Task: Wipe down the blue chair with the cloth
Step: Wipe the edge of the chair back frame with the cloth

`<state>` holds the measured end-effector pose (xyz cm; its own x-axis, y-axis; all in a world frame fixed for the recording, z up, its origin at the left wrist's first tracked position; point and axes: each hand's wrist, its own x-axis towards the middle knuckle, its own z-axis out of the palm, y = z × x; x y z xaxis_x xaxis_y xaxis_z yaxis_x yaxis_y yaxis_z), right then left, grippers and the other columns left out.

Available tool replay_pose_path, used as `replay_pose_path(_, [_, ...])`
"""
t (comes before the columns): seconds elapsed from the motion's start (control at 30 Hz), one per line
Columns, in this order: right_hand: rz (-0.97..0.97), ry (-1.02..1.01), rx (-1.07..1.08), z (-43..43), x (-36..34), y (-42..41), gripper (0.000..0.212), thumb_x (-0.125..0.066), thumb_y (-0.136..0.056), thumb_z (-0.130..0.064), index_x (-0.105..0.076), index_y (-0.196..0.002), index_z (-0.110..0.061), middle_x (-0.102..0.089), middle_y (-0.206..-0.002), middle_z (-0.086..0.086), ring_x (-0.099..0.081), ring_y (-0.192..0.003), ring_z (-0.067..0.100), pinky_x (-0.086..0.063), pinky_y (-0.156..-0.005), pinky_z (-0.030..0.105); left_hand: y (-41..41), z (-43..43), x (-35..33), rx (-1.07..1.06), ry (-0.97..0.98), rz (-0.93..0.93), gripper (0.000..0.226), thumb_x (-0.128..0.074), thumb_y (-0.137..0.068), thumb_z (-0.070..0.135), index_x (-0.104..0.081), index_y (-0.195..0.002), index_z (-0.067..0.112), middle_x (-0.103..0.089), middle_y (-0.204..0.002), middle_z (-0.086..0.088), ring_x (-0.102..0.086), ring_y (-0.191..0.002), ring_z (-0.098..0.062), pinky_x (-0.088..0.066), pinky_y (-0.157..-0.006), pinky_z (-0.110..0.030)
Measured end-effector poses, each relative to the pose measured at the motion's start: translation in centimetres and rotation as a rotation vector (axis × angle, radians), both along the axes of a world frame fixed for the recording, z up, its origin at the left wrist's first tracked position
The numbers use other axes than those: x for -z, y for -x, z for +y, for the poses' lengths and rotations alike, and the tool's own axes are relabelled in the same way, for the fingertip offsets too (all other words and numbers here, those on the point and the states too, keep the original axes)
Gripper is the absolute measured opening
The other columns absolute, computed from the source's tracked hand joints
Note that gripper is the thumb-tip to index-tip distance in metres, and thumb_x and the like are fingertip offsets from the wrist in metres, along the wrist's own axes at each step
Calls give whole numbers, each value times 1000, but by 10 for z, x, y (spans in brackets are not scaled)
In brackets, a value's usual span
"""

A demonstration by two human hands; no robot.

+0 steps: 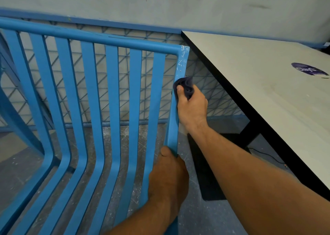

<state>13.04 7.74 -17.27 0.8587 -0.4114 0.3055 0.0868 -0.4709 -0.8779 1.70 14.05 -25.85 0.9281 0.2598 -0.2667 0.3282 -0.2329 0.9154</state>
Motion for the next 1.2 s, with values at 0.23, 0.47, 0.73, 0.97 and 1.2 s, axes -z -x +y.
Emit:
replay_pose_path(0.23, [56, -31, -25, 0, 27, 23, 6, -56, -96, -26, -61, -98, -22, -62, -84, -8, -53, -73, -5, -36, -55, -3, 2, 1, -26, -98, 280, 249, 42, -30, -97, 44, -60, -81, 18, -63, -80, -7, -57, -78, -21, -41, -67, -36])
replay_pose_path(0.47, [-14, -23, 13, -1, -6, -4, 7, -57, -96, -26, -62, -97, -20, -59, -80, -10, -50, -70, -5, -32, -53, -4, 1, 1, -4, 133, -184, -45, 14, -35, -100, 30, -34, -88, 22, -46, -75, 8, -47, -64, -9, -36, -56, -25])
replay_pose_path(0.73, [47, -67, -7, 2, 13, 15, 6, -60, -94, -28, -62, -97, -23, -63, -85, -10, -55, -77, -2, -36, -57, 6, 4, 4, -21, 163, -145, 42, 14, -35, -101, 31, -44, -93, 22, -58, -85, 1, -56, -78, -14, -48, -71, -33])
replay_pose_path(0.97, [10, -145, -4, 1, 6, -1, 12, -59, -95, -27, -63, -103, -19, -63, -89, -10, -54, -77, -6, -35, -55, -4, 0, 3, -15, 181, -188, -36, 14, -38, -101, 29, -36, -87, 29, -57, -81, 3, -55, -68, -8, -48, -62, -28])
replay_pose_path(1.2, [24, -219, -8, 5, 8, 4, 7, -58, -95, -22, -61, -96, -16, -62, -81, -6, -52, -66, -5, -36, -48, 1, 3, 6, -17, 264, -314, -58, 18, -37, -102, 29, -35, -84, 31, -54, -80, 4, -54, -72, -9, -40, -58, -25])
